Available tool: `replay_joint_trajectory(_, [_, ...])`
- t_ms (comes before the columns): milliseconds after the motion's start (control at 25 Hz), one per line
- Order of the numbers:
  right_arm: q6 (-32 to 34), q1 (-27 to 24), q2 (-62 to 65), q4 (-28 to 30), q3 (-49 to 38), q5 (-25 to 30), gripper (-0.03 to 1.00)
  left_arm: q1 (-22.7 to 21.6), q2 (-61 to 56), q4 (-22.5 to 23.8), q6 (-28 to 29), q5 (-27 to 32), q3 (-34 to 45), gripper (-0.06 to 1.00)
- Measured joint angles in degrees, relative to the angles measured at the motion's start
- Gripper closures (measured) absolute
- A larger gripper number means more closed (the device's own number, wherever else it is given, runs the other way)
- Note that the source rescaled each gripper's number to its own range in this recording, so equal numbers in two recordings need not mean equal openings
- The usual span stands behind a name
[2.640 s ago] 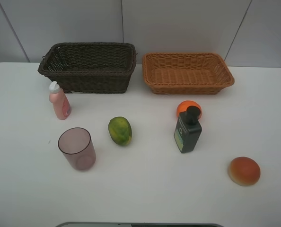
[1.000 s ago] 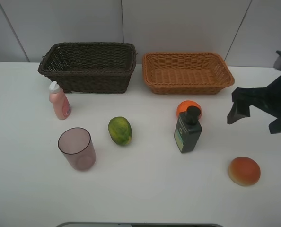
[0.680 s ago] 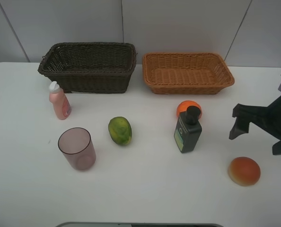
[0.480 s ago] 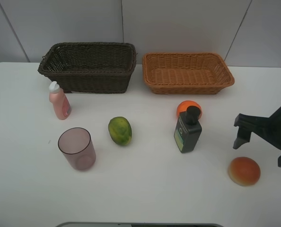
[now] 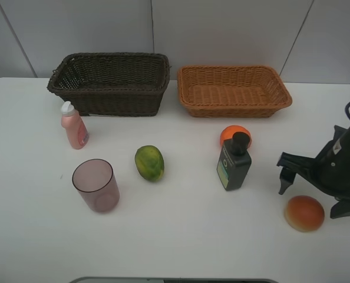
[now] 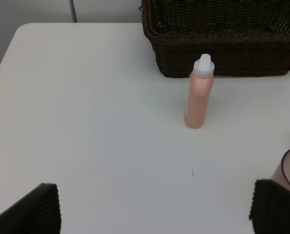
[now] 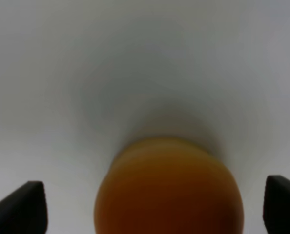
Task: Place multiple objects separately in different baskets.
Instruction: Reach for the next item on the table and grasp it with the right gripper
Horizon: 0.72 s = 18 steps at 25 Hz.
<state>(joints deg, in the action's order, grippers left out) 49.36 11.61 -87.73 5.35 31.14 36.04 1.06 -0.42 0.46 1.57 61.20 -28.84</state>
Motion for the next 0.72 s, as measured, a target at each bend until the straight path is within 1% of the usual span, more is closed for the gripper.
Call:
replay_joint_trajectory(200, [2.27, 0.00, -2.59, 0.00, 0.05, -1.09, 0.10, 0.00, 0.00, 0.00, 0.00, 0.00, 0.00, -0.05])
replay_joint_trajectory(440, [2.67, 0.00, -3.31, -0.08, 0.05, -1.09, 0.10, 0.00, 0.00, 0.00, 0.00, 0.00, 0.00, -0.05])
replay_joint_trajectory(560, [2.67, 0.89, -3.31, -1.00, 0.05, -1.23, 0.10, 0.00, 0.00, 0.00, 0.00, 0.00, 0.00, -0.05])
replay_joint_trajectory(720, [2.71, 1.35, -4.53, -2.06, 0.05, -2.64, 0.10, 0.00, 0.00, 0.00, 0.00, 0.00, 0.00, -0.05])
